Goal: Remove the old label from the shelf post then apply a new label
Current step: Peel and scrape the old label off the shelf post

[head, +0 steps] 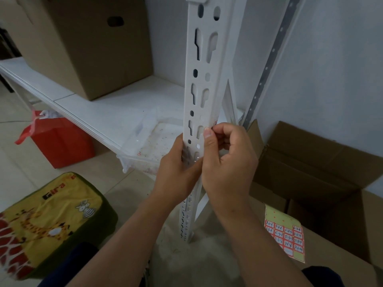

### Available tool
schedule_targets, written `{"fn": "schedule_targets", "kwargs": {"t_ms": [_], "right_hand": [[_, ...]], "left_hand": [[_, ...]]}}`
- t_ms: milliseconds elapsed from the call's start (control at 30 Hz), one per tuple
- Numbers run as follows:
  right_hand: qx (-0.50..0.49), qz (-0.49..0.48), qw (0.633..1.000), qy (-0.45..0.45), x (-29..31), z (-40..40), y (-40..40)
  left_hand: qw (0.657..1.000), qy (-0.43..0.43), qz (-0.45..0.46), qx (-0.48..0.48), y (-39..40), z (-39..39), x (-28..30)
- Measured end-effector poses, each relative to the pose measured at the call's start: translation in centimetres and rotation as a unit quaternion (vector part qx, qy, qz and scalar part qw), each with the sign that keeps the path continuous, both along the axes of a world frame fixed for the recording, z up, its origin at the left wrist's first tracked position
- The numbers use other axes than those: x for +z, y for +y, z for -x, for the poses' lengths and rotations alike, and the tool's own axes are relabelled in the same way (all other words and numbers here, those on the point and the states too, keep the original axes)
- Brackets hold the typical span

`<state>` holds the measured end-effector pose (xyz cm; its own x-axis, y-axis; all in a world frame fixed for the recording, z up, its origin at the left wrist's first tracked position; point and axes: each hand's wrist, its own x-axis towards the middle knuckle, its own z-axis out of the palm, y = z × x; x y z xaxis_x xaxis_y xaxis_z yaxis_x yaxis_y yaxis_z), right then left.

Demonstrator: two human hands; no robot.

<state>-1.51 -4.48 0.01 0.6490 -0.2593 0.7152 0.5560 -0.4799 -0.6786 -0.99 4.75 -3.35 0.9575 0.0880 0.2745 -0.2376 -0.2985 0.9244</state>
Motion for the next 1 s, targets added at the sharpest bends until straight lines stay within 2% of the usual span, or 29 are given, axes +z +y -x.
{"fn": "schedule_targets", "kwargs": {"t_ms": [667,867,1000], "right_hand": [[0.056,-0.012,0.998,0.009,0.4,-0.3,-0.6],[0.141,-0.037,0.986,0.081,0.7,-0.5,-2.0],[0.185,-0.001,0.975,0.122,1.5,-1.0,-3.3]], "left_hand": [[1.000,0.013,0.022,0.003,-0.1,0.0,-0.2],[1.000,0.020,0.004,0.011,-0.1,0.0,0.0],[0.999,0.032,-0.005,0.021,-0.1,-0.2,0.0]]}}
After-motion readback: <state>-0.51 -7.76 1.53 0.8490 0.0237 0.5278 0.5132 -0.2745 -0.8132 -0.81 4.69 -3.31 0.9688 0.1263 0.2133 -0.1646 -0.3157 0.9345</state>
